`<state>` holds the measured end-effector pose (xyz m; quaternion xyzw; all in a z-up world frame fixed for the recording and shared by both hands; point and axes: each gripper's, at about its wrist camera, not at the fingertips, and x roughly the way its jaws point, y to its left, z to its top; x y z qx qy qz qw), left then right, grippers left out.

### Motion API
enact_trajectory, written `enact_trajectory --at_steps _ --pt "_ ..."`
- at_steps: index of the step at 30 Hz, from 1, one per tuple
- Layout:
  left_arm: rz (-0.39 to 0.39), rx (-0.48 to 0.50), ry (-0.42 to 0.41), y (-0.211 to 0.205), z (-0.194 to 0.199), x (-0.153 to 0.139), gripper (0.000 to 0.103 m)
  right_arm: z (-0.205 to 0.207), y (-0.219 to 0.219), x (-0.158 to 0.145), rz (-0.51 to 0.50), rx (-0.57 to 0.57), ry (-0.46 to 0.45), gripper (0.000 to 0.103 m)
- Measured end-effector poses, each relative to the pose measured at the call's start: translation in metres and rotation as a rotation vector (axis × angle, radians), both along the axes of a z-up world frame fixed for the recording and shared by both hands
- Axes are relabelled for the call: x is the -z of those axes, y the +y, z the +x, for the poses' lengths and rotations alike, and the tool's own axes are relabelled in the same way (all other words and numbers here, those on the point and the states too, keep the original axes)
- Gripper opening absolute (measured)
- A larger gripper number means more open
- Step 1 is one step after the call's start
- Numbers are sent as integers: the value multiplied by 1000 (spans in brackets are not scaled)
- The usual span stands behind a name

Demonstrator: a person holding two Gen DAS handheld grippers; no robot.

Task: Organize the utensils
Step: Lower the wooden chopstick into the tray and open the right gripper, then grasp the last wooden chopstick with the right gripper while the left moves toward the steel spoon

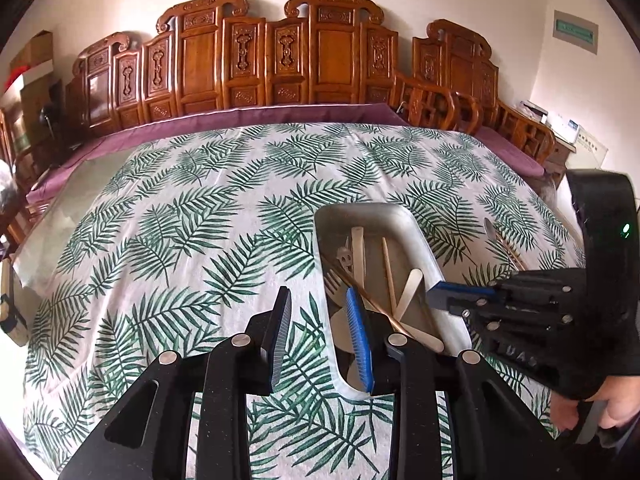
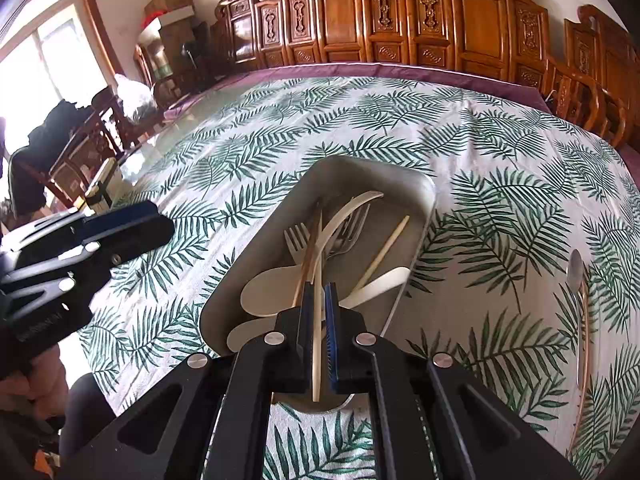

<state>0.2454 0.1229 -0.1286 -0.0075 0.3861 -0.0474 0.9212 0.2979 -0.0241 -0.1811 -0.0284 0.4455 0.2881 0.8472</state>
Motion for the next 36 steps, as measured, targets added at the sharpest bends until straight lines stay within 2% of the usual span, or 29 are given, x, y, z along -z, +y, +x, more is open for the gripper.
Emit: enact_trajectory --at_steps 10,17,19,21,29,31,36 --pt "3 37 17 -16 -6 7 28 -18 -50 -13 -14 29 -60 7" --pt "10 84 19 -38 -13 9 28 -29 -106 -3 -83 70 -83 7" --pt "13 99 18 -45 -14 9 31 -30 -124 1 -111 84 -90 7" --pt "16 112 15 -52 -15 8 35 -29 -138 4 -128 101 -86 7" --pt "11 143 11 -81 -9 6 36 -15 -195 16 -170 177 -68 7" --pt "4 149 14 -89 -6 7 40 -12 -208 20 -170 195 -57 7" --pt "-6 176 22 -115 1 13 42 -11 -225 27 -177 214 -37 7"
